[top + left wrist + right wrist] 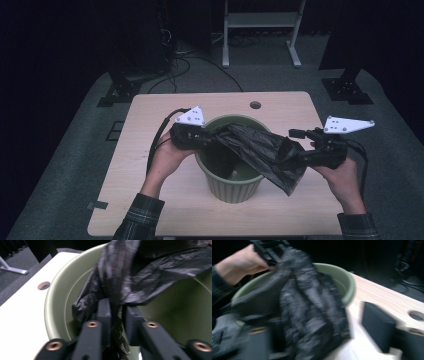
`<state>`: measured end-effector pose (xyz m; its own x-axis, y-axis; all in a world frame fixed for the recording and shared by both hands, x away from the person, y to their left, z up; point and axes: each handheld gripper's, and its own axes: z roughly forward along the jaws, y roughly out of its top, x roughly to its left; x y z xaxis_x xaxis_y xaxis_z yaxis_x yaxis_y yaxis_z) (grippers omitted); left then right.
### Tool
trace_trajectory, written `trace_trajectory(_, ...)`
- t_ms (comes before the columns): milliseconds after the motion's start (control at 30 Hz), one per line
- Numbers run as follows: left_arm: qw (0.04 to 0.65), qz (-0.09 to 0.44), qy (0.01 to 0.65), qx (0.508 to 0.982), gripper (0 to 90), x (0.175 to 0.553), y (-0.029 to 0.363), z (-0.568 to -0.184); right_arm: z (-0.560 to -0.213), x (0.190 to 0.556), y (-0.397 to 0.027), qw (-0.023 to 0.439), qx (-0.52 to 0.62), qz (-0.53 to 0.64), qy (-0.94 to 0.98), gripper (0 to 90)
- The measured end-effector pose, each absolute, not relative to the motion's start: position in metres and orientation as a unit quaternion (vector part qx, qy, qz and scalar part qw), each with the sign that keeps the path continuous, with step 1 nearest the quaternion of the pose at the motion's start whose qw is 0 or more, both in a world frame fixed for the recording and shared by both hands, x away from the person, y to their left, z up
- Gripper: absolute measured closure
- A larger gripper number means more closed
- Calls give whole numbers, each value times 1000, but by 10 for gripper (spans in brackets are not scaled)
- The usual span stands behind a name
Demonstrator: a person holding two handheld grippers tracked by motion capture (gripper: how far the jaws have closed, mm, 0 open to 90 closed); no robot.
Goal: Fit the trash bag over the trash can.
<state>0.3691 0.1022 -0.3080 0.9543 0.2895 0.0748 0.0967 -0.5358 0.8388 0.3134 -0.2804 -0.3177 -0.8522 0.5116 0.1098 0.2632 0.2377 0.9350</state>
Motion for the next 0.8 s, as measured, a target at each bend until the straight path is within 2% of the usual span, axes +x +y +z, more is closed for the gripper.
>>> trace_trajectory(67, 479, 107, 129, 862, 512, 370, 106, -306, -317, 315, -275, 118, 245, 563, 781, 525)
trace_trajectory(100, 485, 111, 133, 857, 451, 369, 107, -304, -317, 316, -273, 110, 241, 562, 783, 623)
trace_trajectory(167, 496, 123, 142, 848, 328, 367, 113, -299, -318, 317, -270, 113, 238, 564, 783, 706)
trace_trajectory(300, 514, 150, 153, 831, 198, 359, 124, -284, -319, 319, -265, 114, 237, 551, 792, 872)
trace_trajectory(400, 529, 162, 141, 821, 192, 349, 127, -270, -316, 319, -262, 121, 244, 550, 789, 892)
trace_trajectory(500, 534, 178, 131, 816, 187, 338, 129, -257, -312, 317, -261, 156, 259, 532, 791, 895)
trace_trajectory(633, 539, 187, 121, 812, 188, 331, 129, -246, -310, 315, -270, 177, 276, 522, 787, 896)
trace_trajectory(800, 545, 161, 93, 817, 276, 328, 105, -246, -305, 312, -278, 171, 281, 536, 777, 896)
